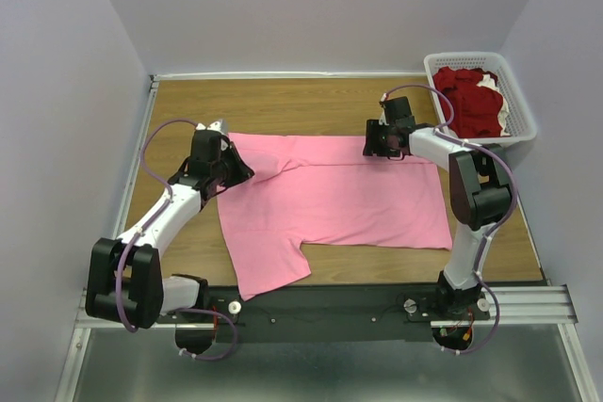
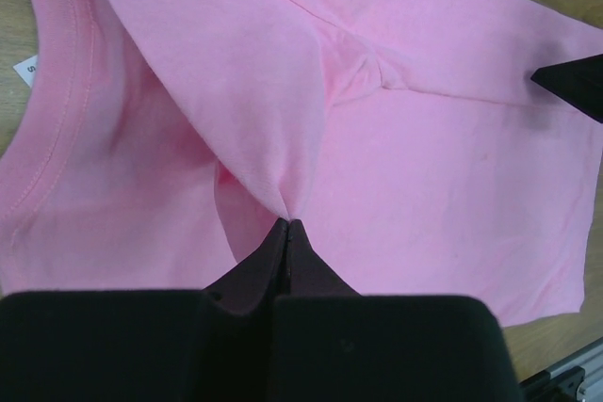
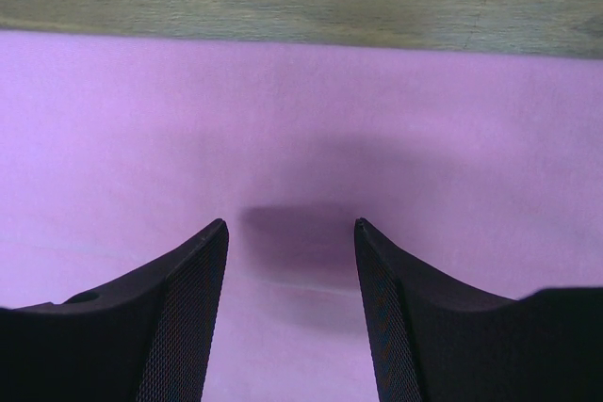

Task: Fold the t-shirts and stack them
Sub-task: Fold the tshirt

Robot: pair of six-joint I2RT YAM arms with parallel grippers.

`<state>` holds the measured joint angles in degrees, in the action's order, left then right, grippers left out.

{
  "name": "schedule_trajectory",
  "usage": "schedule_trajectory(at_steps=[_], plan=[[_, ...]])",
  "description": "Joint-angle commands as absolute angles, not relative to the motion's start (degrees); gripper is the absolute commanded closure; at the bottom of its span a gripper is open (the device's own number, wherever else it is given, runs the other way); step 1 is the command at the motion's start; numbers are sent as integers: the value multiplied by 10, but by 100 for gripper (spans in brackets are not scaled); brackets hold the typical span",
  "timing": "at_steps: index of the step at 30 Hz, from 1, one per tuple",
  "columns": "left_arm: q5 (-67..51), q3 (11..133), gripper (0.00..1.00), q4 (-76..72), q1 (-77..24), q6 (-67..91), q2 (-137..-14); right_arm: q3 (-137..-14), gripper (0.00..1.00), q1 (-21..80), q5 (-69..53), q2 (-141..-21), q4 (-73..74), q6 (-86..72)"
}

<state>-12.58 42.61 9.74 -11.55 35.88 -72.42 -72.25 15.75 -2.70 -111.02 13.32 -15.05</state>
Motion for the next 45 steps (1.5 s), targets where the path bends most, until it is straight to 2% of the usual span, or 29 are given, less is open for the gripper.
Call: schedule_trajectory(at_steps=[1, 27, 34, 45], plan=[[-119, 423, 100, 83, -127, 374, -710, -723, 37, 157, -42, -1124, 127, -153], [-70, 402, 100, 74, -135, 396, -675, -733, 37, 159, -58, -1128, 127, -149], [-51, 473, 100, 48, -131, 350, -778, -742, 37, 181, -85, -1113, 123, -117], [-46, 649, 100, 38, -106, 298, -955, -779, 47, 284, -138, -1092, 71, -52]])
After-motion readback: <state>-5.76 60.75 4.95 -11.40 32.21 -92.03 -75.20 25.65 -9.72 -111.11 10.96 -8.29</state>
